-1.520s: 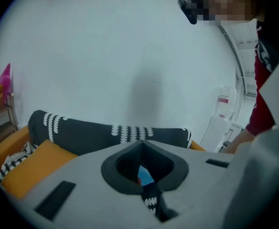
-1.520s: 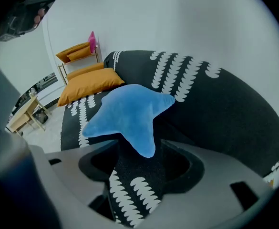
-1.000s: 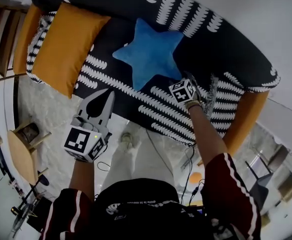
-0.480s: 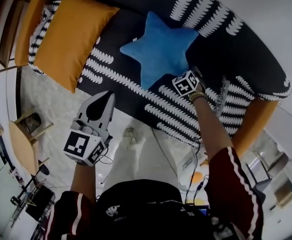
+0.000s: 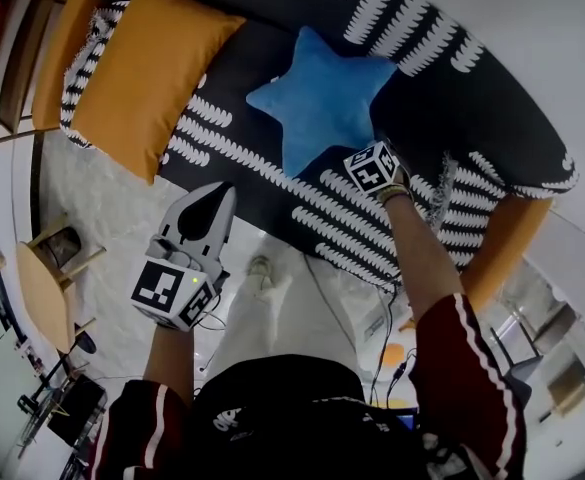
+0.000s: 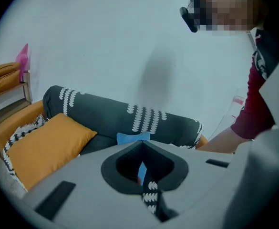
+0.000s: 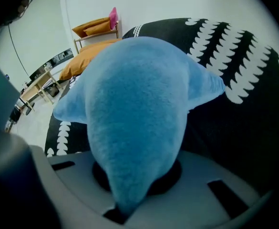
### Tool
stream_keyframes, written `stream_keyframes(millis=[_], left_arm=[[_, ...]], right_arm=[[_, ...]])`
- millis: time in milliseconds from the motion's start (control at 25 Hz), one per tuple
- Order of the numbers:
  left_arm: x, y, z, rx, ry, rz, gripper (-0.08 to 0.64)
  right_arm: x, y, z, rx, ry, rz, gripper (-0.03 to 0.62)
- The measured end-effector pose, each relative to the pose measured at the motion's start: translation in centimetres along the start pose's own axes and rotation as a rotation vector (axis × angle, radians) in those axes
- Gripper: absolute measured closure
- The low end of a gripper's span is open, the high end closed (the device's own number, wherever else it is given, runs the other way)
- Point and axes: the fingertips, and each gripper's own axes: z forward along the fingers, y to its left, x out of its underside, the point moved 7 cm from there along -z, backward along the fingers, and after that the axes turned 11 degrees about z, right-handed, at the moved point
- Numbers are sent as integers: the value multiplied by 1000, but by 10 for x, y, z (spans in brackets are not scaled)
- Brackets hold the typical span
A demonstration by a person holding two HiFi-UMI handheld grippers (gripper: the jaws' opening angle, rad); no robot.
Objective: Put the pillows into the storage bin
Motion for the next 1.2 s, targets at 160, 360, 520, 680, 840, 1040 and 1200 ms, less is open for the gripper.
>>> stream_keyframes(millis=[160, 360, 520, 680, 840, 1040, 1200], left_arm=[[-6, -5, -19, 4, -16, 9, 558], [-21, -10, -52, 2, -68, 34, 558], [-31, -10, -90, 5, -105, 54, 558], [-39, -10, -128, 12, -167, 92, 558], [-47, -7, -175, 11, -214, 135, 558], [-45, -3, -238, 23, -266, 189, 558], [-32, 0, -285, 31, -298, 194, 558]], right_arm=[[-9, 13, -22, -8, -12, -6, 577], [-17, 19, -63, 25, -37, -1, 578], [-26, 36, -109, 54, -74, 22, 578], [-38, 50, -159, 110, -124, 40, 578], [-44, 79, -206, 148, -172, 69, 578], [-45, 124, -270, 198, -236, 108, 578], [-40, 164, -319, 229, -305, 149, 578]])
